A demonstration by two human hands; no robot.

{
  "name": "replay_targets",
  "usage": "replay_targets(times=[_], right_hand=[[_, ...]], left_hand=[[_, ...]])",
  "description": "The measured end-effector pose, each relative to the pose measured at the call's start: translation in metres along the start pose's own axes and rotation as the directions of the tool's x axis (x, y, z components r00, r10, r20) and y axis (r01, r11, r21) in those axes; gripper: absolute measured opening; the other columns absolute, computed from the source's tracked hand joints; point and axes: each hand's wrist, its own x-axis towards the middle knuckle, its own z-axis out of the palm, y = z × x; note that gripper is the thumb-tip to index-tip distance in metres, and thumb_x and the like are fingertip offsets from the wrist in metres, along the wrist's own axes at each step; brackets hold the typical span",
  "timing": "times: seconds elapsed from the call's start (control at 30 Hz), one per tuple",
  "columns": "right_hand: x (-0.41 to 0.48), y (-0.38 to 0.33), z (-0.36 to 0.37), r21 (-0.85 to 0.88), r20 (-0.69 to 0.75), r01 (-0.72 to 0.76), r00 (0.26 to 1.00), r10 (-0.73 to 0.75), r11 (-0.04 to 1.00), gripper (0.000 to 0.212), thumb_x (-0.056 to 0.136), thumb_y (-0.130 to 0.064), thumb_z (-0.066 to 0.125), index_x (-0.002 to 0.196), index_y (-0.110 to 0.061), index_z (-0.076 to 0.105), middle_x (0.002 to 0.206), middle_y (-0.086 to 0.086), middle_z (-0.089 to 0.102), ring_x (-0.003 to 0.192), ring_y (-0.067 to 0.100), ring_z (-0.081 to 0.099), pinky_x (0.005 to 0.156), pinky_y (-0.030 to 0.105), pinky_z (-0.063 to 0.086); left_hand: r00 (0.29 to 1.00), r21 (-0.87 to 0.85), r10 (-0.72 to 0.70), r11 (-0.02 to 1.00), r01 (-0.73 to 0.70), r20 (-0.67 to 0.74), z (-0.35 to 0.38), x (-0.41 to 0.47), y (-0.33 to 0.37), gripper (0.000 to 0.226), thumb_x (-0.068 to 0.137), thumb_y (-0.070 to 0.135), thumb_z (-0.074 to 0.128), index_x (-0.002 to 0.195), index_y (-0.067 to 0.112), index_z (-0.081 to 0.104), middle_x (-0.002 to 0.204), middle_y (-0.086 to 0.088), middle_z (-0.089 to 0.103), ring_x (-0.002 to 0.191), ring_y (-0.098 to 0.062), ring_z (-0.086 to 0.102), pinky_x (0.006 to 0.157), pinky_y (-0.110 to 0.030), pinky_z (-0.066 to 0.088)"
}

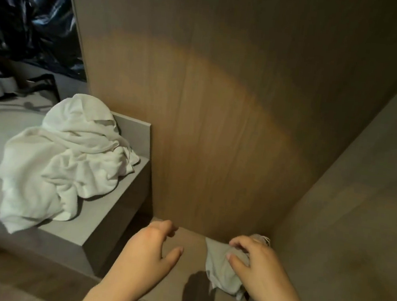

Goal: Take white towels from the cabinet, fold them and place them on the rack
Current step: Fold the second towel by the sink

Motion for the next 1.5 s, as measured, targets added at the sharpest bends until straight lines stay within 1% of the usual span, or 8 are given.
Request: replay_targets(times=[0.3,0.43,0.57,0.67,0.87,1.13,1.27,1.5], right_hand=[[0.034,-0.076,0.060,-0.015,0.190,0.080,0.979,-0.075,0.997,0.024,0.094,-0.039,0.057,0.118,-0.037,0.057,0.113,-0.020,0.053,0.102,-0.003,0.047,0.089,0.013,0.035],[0.053,-0.106,0.074,-0.034,0.251,0.118,0.962,-0.106,0.992,0.025,0.095,-0.039,0.057,0.119,-0.041,0.054,0.118,-0.021,0.052,0.105,-0.004,0.045,0.089,0.014,0.038],[0.078,-0.134,0.081,0.008,0.281,0.187,0.942,-0.182,0.982,0.029,0.094,-0.038,0.058,0.122,-0.043,0.053,0.123,-0.020,0.052,0.105,-0.003,0.050,0.079,0.013,0.044],[0.101,-0.153,0.085,0.026,0.315,0.252,0.916,-0.247,0.967,0.030,0.094,-0.037,0.059,0.123,-0.041,0.054,0.123,-0.017,0.053,0.108,-0.001,0.053,0.084,0.017,0.048],[0.161,-0.189,0.090,0.016,0.367,0.410,0.846,-0.386,0.912,0.034,0.095,-0.037,0.057,0.128,-0.036,0.054,0.123,-0.016,0.052,0.094,-0.001,0.053,0.066,0.010,0.040],[0.220,-0.219,0.096,0.059,0.402,0.530,0.763,-0.506,0.846,0.036,0.096,-0.036,0.057,0.131,-0.031,0.054,0.126,-0.014,0.054,0.105,-0.001,0.049,0.082,0.014,0.038],[0.240,-0.229,0.101,0.096,0.421,0.543,0.737,-0.528,0.834,0.036,0.096,-0.037,0.056,0.132,-0.032,0.054,0.127,-0.015,0.054,0.103,-0.002,0.051,0.077,0.013,0.039],[0.285,-0.263,0.114,0.123,0.348,0.517,0.777,-0.524,0.847,0.029,0.096,-0.033,0.057,0.124,-0.028,0.059,0.117,-0.014,0.057,0.103,-0.003,0.049,0.084,0.016,0.037]], left_hand=[[0.977,-0.014,-0.214,0.977,0.214,-0.017,-0.029,-0.037,-0.084,0.038,0.085,0.047,0.064,0.120,0.034,0.055,0.109,0.020,0.057,0.093,0.004,0.054,0.075,-0.007,0.038],[0.950,-0.041,-0.306,0.952,0.304,-0.066,-0.044,-0.047,-0.107,0.035,0.084,0.047,0.065,0.117,0.036,0.056,0.103,0.021,0.057,0.093,0.003,0.056,0.079,-0.012,0.045],[0.907,-0.065,-0.400,0.917,0.395,-0.131,-0.060,-0.051,-0.124,0.034,0.086,0.045,0.063,0.116,0.033,0.056,0.110,0.016,0.059,0.098,0.000,0.057,0.085,-0.023,0.051],[0.869,-0.084,-0.453,0.891,0.446,-0.198,-0.073,-0.051,-0.133,0.036,0.088,0.042,0.063,0.122,0.031,0.056,0.114,0.016,0.059,0.100,-0.001,0.057,0.088,-0.020,0.049],[0.779,-0.102,-0.539,0.837,0.538,-0.320,-0.097,-0.031,-0.147,0.039,0.089,0.042,0.061,0.125,0.030,0.055,0.117,0.015,0.060,0.104,-0.002,0.057,0.089,-0.020,0.049],[0.707,-0.169,-0.595,0.797,0.580,-0.381,-0.110,-0.002,-0.161,0.036,0.089,0.044,0.061,0.122,0.031,0.057,0.116,0.017,0.061,0.103,0.001,0.057,0.087,-0.020,0.050],[0.685,-0.195,-0.609,0.787,0.585,-0.401,-0.120,0.011,-0.175,0.035,0.089,0.041,0.062,0.121,0.029,0.058,0.115,0.016,0.061,0.101,0.001,0.057,0.085,-0.019,0.049],[0.732,-0.179,-0.551,0.831,0.527,-0.400,-0.155,0.048,-0.216,0.038,0.088,0.043,0.060,0.124,0.031,0.057,0.115,0.019,0.059,0.101,0.002,0.055,0.088,-0.018,0.048]])
